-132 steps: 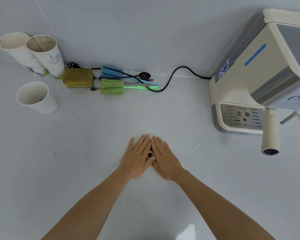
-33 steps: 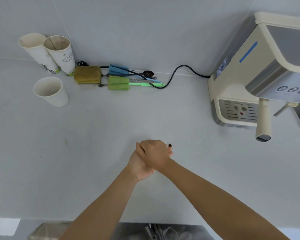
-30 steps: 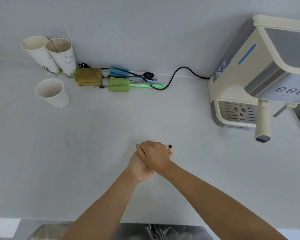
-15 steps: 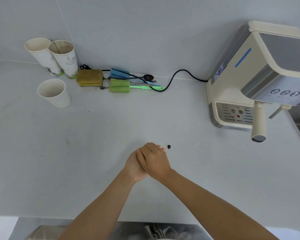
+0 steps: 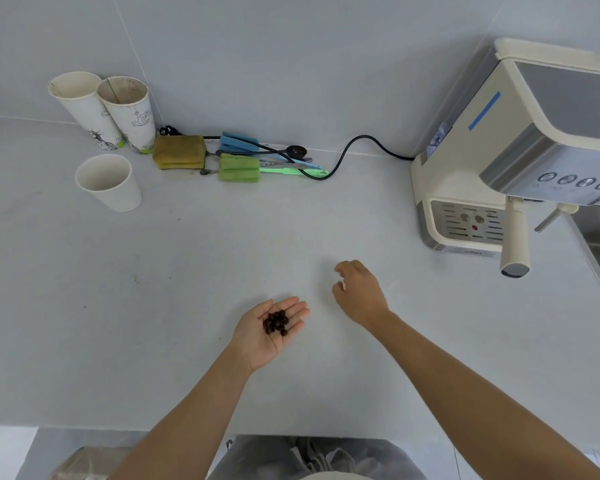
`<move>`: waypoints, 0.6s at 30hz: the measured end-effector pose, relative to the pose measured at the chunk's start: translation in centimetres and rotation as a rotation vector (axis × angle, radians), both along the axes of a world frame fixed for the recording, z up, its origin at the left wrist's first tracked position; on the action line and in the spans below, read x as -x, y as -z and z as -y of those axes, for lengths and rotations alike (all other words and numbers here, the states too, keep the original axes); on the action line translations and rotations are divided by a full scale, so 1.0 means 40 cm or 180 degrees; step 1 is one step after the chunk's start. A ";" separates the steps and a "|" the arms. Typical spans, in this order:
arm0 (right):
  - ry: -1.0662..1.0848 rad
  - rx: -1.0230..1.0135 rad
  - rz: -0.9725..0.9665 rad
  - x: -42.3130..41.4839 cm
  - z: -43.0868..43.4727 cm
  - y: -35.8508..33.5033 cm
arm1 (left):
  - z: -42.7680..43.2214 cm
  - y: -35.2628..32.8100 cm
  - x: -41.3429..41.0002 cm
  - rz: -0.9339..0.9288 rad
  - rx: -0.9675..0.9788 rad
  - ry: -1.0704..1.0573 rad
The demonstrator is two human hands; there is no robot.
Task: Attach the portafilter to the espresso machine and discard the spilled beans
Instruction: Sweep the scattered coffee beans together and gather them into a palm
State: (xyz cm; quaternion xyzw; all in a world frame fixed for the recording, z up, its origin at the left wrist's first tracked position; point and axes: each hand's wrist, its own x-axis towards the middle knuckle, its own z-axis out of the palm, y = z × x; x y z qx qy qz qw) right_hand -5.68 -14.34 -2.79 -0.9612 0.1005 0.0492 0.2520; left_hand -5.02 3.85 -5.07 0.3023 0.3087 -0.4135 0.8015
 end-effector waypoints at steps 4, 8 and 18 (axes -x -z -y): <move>-0.0037 0.0106 -0.0820 -0.001 0.034 0.005 | -0.022 0.009 0.009 0.0046 0.0111 -0.0001; -0.0177 0.0251 -0.1067 -0.010 0.024 0.012 | -0.036 0.019 0.018 0.0080 0.0223 -0.0035; -0.0505 0.0801 -0.1055 -0.037 -0.023 0.021 | -0.039 0.002 0.023 -0.0019 0.0107 0.0004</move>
